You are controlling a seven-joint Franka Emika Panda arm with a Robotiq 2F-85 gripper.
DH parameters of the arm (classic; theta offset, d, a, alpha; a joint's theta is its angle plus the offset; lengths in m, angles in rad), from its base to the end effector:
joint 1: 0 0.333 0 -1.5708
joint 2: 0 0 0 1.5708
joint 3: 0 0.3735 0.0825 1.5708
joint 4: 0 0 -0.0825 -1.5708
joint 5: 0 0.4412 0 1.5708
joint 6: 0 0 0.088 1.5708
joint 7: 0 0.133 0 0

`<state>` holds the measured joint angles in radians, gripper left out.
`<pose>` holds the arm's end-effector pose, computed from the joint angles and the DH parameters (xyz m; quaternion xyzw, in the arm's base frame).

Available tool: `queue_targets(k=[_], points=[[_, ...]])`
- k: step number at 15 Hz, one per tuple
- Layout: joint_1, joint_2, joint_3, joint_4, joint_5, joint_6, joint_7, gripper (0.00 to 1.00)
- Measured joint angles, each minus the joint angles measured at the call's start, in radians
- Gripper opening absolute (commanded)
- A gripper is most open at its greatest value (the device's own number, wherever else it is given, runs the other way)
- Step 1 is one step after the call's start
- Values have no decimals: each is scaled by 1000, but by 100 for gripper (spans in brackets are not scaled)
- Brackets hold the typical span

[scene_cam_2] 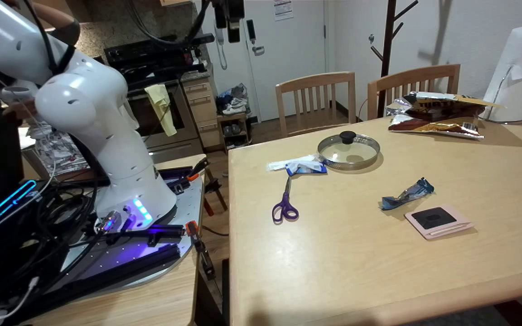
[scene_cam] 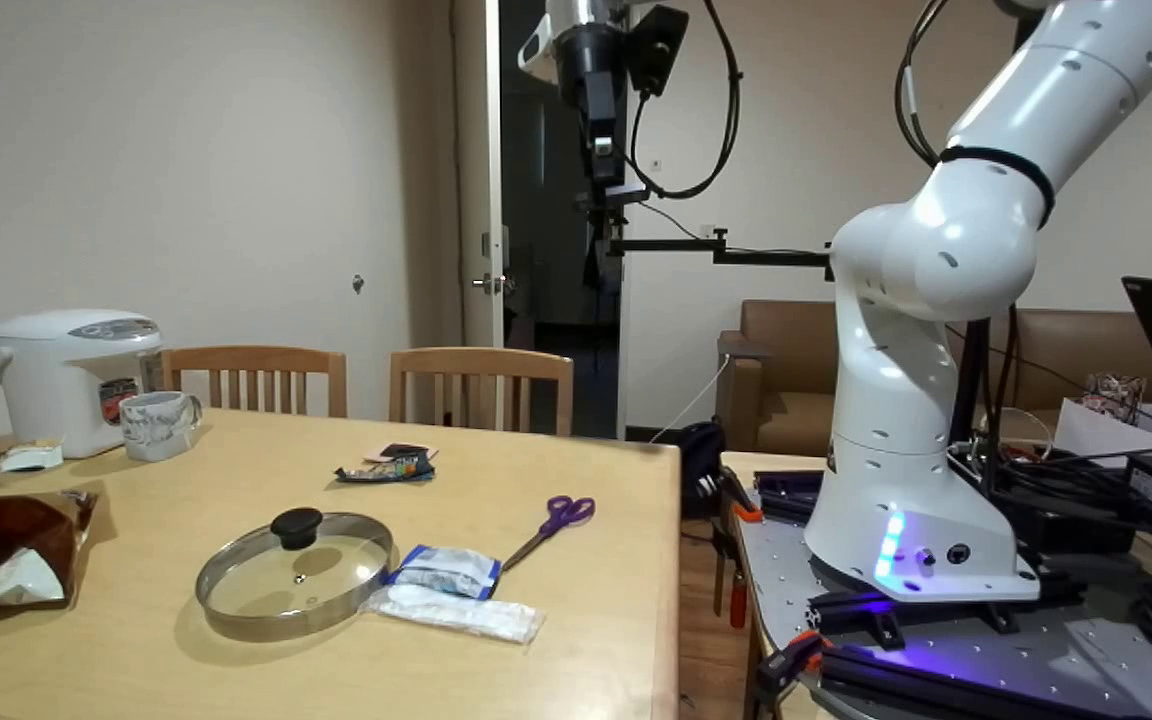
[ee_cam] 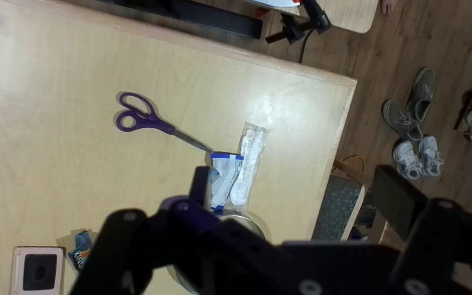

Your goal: Place the pair of scissors next to the lid

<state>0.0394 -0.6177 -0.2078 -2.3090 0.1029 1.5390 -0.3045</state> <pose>0.3632 -0.0619 0.5663 -0.9866 -0.0882 0.0552 0.1257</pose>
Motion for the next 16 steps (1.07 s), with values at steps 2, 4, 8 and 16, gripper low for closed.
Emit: queue_targets(k=[2, 4, 8, 16], points=[[0, 0, 7, 0, -27, 0, -3, 100], [1, 2, 18, 0, -76, -2, -36, 100], [11, 16, 25, 0, -167, -21, -175, 100], [30, 33, 24, -10, -245, -22, -341, 100]])
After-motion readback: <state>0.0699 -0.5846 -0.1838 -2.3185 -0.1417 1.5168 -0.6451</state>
